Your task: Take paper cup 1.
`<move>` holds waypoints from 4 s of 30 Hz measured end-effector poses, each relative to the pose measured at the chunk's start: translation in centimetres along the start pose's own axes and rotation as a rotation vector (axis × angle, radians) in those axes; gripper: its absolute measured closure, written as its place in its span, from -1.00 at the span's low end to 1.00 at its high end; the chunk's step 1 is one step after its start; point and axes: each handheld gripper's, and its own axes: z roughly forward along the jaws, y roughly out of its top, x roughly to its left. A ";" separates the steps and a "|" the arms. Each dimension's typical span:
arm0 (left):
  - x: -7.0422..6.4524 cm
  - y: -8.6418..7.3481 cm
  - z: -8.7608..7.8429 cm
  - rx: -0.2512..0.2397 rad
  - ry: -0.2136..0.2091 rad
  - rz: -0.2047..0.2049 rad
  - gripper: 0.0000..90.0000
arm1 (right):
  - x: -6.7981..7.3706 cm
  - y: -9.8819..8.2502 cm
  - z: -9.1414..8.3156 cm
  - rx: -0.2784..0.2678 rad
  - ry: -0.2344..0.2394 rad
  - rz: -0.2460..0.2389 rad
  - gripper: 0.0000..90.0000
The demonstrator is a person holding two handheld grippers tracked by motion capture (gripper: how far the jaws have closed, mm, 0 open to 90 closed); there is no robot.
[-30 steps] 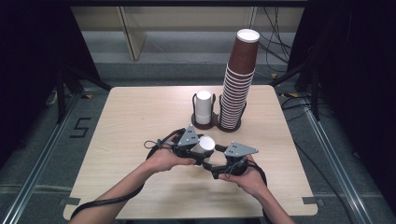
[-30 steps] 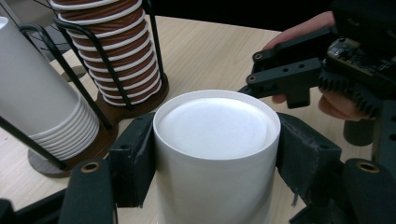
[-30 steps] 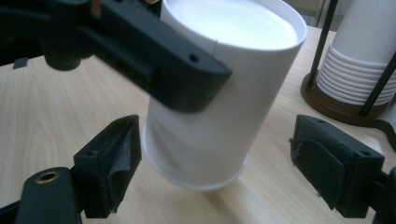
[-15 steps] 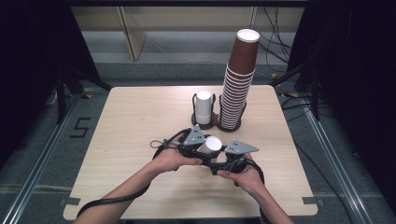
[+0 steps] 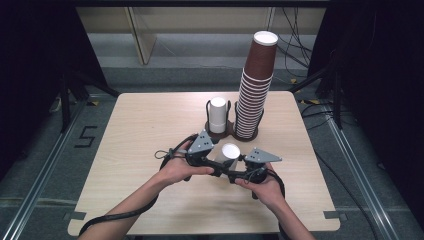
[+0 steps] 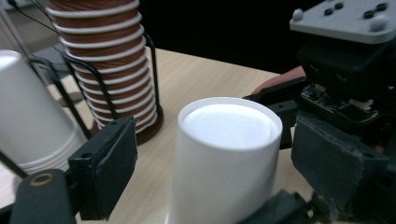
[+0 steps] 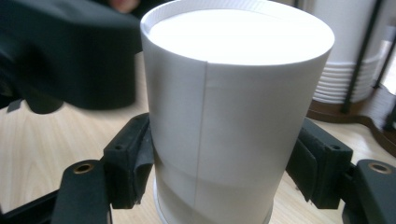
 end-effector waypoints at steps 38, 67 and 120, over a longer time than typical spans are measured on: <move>-1.8 -5.5 1.0 -0.001 0.082 0.096 -0.78 | -0.8 0.3 -0.1 -0.059 -0.002 0.556 -0.35; -1.7 -5.4 2.1 0.044 0.078 0.135 -0.56 | -0.3 0.2 0.3 -0.056 0.016 0.584 -0.45; 0.6 -5.0 -2.3 0.327 -0.053 0.265 -0.44 | -1.3 -0.6 -1.3 0.381 0.005 -0.109 -0.62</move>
